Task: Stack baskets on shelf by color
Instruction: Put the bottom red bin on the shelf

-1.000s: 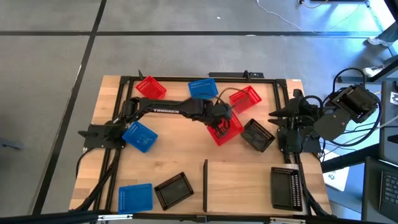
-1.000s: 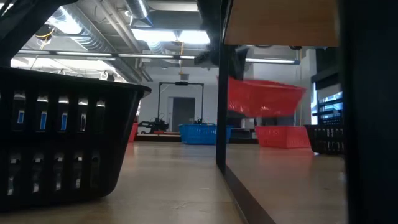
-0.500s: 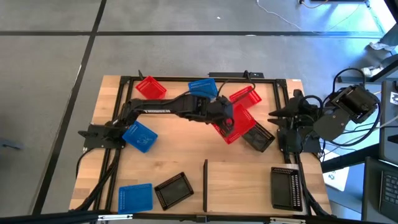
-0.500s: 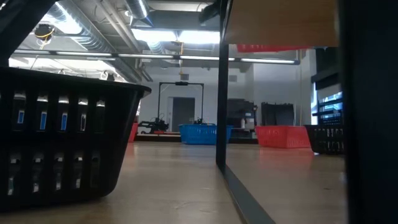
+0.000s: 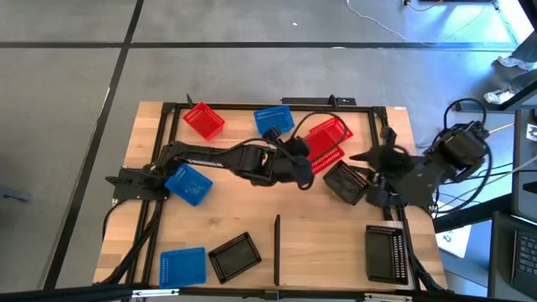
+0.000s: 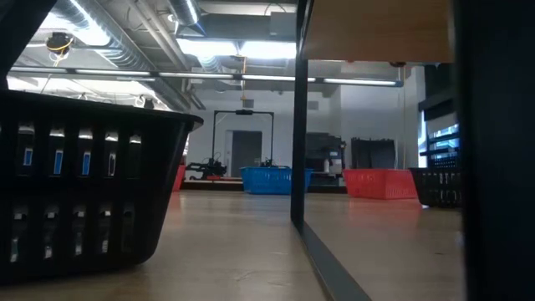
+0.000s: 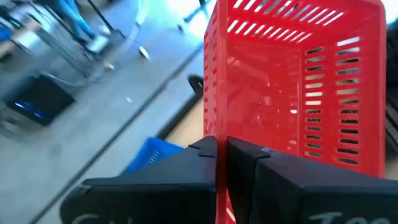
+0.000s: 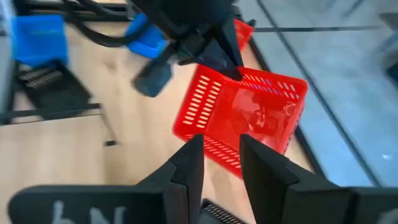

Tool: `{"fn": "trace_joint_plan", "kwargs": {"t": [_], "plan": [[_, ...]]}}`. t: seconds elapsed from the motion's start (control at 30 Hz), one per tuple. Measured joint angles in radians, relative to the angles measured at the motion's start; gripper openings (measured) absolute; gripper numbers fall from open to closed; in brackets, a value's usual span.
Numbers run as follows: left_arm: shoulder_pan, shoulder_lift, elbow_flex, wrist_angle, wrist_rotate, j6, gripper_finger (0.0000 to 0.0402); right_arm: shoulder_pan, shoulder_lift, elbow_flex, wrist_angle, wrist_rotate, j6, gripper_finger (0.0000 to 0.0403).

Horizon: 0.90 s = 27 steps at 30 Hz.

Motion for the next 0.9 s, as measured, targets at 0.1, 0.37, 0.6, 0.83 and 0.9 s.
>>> {"fn": "trace_joint_plan", "kwargs": {"t": [0.1, 0.37, 0.6, 0.83, 0.9], "plan": [[-0.020, 0.000, 0.000, 0.022, -0.064, 0.029, 0.0000, -0.030, 0.040, 0.000, 0.000, 0.035, -0.004, 0.0101], [-0.036, 0.000, 0.000, 0.063, -0.096, 0.047, 0.0000, -0.124, 0.101, 0.000, 0.000, 0.102, 0.025, 0.0101], [-0.036, 0.000, 0.000, 0.063, -0.112, 0.047, 0.0000, -0.179, 0.109, 0.000, 0.000, 0.103, 0.058, 0.0101], [-0.042, 0.000, 0.000, 0.063, -0.113, 0.047, 0.0000, -0.224, 0.109, 0.000, 0.000, 0.095, 0.060, 0.0101], [-0.042, 0.000, 0.000, 0.063, -0.113, 0.047, 0.0000, -0.240, 0.109, 0.000, 0.000, 0.084, 0.060, 0.0101]]}}
